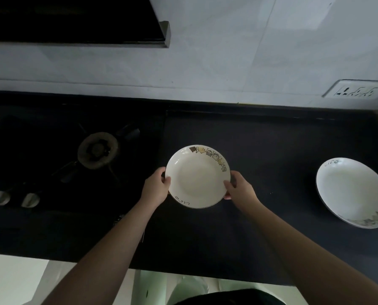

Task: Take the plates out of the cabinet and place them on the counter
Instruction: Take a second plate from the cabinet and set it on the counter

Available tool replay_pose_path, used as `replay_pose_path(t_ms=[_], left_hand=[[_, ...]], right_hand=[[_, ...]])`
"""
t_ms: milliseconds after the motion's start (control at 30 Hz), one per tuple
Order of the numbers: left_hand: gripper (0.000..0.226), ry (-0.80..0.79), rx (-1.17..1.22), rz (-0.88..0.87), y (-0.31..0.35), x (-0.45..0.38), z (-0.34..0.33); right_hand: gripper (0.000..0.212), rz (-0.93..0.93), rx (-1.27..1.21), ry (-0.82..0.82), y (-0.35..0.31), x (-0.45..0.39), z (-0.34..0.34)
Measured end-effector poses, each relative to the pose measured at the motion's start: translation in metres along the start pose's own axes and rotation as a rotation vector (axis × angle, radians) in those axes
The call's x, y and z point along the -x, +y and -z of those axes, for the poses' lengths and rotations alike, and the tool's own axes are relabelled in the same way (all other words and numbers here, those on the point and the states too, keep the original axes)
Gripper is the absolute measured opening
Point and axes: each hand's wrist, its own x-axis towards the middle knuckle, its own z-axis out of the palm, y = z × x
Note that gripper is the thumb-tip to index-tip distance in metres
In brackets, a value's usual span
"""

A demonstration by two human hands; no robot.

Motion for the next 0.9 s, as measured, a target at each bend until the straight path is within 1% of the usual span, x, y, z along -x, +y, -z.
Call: replay_pose_path(t_ms=[133,333,433,567,633,733,800,900], left_hand=[[0.038,0.006,-0.011,-0.030,0.000,-0.003,0.000],[0.038,0.001,-0.005,-0.023,0.001,-0.004,0.001],[0.039,0.004,-0.031,-0.012,0.005,-0.001,0.003],[0.040,0.072,-0.210,-0.017,0.007,0.009,0.009],[0.039,0.107,-0.273,-0.040,0.007,0.015,0.016],[0.042,0.134,-0.368,-0.066,0.004,0.024,0.024],[0.043,0.167,-0.427,-0.106,0.002,0.032,0.027],[0.042,0.226,-0.553,-0.231,-0.003,0.047,0.029]], right_hand=[[0.042,0.005,-0.024,0.015,0.000,-0.002,-0.001],[0.041,0.000,-0.012,0.031,-0.004,-0.003,-0.002],[0.039,0.003,0.004,0.075,-0.005,0.000,-0.002],[0.039,-0.010,-0.004,0.136,-0.005,0.005,0.005],[0.035,-0.008,0.038,0.140,-0.004,0.011,0.011],[0.030,-0.009,0.131,0.161,-0.002,0.026,0.019],[0.034,0.002,0.175,0.178,0.000,0.038,0.021],[0.036,0.060,0.258,0.205,-0.001,0.059,0.020]])
